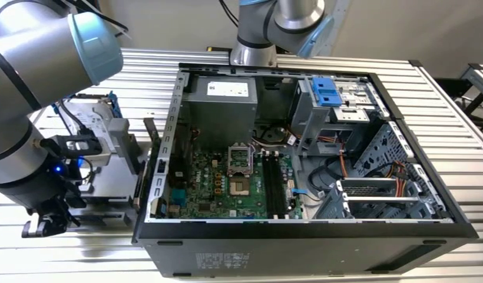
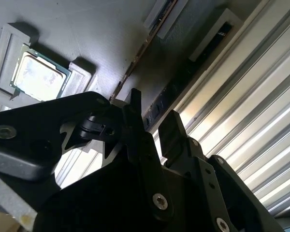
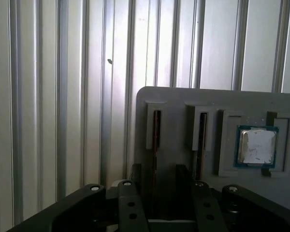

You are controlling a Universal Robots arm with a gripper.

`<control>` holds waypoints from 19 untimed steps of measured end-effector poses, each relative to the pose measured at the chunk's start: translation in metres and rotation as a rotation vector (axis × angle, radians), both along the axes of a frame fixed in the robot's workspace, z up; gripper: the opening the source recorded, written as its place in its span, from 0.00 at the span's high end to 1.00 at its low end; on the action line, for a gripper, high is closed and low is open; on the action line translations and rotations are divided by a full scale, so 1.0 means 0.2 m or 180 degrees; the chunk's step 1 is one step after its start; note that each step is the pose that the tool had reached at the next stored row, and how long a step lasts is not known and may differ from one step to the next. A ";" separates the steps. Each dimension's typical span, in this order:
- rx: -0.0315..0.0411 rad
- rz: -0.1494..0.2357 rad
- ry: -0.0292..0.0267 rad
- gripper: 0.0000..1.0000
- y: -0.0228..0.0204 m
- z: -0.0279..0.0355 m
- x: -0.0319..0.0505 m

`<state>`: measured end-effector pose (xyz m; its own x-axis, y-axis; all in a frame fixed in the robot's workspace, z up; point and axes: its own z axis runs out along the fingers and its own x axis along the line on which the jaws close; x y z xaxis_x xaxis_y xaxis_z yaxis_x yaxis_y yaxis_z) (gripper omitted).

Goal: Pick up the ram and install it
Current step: 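Pick up the ram and move it above insertion slot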

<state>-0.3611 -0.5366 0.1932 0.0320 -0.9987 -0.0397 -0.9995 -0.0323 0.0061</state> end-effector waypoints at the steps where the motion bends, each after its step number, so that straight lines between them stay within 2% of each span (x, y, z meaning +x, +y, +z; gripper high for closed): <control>1: 0.0000 0.0002 0.0000 0.00 0.000 0.000 0.000; 10: 0.0000 0.0018 0.0000 0.00 0.000 0.001 0.000; 11: 0.0000 0.0019 0.0001 1.00 0.000 0.001 0.000; 19: 0.0000 0.0033 0.0001 1.00 0.000 0.001 0.000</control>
<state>-0.3612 -0.5366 0.1933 0.0424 -0.9983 -0.0395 -0.9991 -0.0427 0.0063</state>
